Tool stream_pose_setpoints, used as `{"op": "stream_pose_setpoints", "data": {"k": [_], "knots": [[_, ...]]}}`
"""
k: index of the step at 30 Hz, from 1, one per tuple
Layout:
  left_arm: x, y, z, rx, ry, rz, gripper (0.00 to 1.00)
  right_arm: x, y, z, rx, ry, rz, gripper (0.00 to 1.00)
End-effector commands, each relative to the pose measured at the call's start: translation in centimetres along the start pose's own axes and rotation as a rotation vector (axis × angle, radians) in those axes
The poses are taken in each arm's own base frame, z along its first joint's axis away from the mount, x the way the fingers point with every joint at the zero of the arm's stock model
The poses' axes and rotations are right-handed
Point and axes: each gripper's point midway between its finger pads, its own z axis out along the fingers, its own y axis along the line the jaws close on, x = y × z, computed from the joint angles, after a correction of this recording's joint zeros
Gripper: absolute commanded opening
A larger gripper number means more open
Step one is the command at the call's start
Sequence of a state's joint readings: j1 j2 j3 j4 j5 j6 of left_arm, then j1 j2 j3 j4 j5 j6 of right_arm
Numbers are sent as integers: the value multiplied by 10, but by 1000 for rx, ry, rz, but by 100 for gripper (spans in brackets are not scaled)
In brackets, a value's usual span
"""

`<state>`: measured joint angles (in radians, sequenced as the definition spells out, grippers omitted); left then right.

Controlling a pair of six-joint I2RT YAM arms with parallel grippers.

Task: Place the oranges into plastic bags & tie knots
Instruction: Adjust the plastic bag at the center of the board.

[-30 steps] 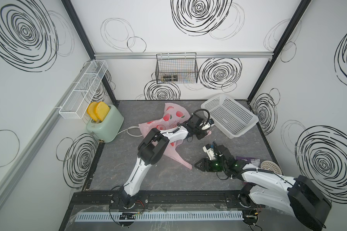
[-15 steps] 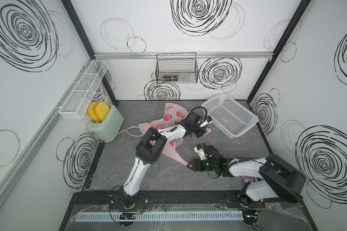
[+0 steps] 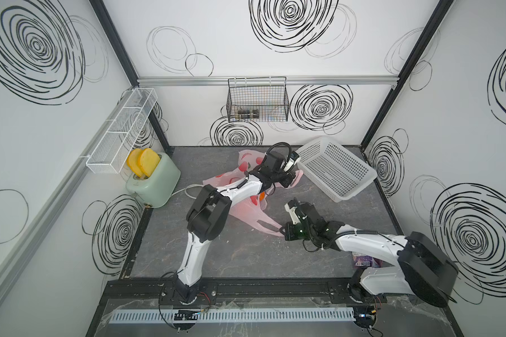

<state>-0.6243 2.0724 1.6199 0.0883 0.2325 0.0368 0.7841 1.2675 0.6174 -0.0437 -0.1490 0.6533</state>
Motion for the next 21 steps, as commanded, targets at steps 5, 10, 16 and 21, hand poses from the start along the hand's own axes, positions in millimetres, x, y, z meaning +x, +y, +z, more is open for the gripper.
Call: {"op": "stream_pose_setpoints", "data": {"k": [5,10,16,21], "knots": [[-168,61,-138,-210,-509,-215,0,-77,3,-78,121,-154,-151,0],[-216,82,-233,-342,-639,-258,0,-156,44,-148,92,-333,-226,0],[-231,81,-329,-489,-675,-271,0,-221,101,-225,46,-488,-310,0],[-219,64,-389,-528,-680,-329,0,-252,118,-281,60,-591,-334,0]]}}
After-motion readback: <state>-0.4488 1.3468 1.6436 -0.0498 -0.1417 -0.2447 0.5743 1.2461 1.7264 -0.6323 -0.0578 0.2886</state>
